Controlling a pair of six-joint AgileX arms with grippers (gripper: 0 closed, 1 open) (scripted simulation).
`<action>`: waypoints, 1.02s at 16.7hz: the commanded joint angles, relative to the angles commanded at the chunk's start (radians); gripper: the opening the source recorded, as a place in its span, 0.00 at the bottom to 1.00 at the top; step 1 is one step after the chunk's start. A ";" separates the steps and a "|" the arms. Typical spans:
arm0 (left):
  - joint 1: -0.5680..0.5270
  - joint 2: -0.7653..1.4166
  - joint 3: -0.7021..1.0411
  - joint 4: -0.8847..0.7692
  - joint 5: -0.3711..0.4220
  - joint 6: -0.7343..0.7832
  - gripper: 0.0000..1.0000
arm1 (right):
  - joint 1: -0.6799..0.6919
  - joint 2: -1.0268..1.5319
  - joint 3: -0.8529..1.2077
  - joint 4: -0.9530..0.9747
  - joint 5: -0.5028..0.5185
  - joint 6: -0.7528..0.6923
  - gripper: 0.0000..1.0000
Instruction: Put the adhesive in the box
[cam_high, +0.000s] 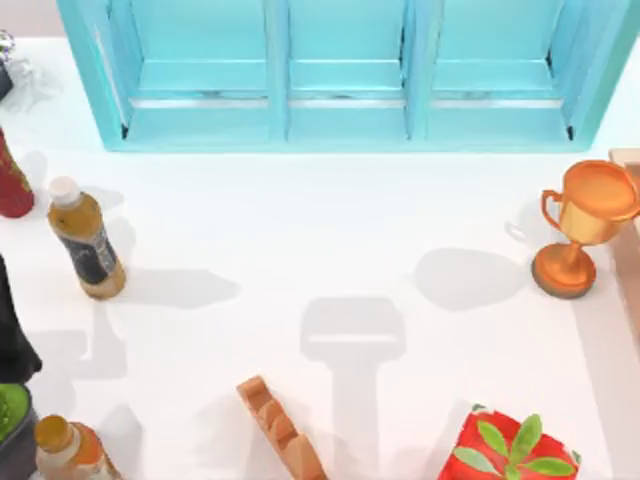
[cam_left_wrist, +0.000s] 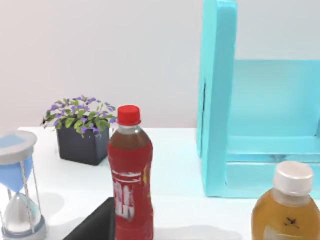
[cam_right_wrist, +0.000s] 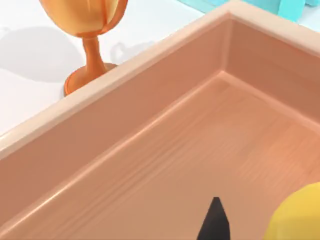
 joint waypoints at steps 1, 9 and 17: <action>0.000 0.000 0.000 0.000 0.000 0.000 1.00 | 0.009 -0.001 -0.011 0.029 0.000 0.022 0.00; 0.000 0.000 0.000 0.000 0.000 0.000 1.00 | 0.083 -0.017 -0.090 0.299 -0.010 0.209 0.00; 0.000 0.000 0.000 0.000 0.000 0.000 1.00 | 0.123 -0.016 -0.140 0.425 -0.015 0.318 0.00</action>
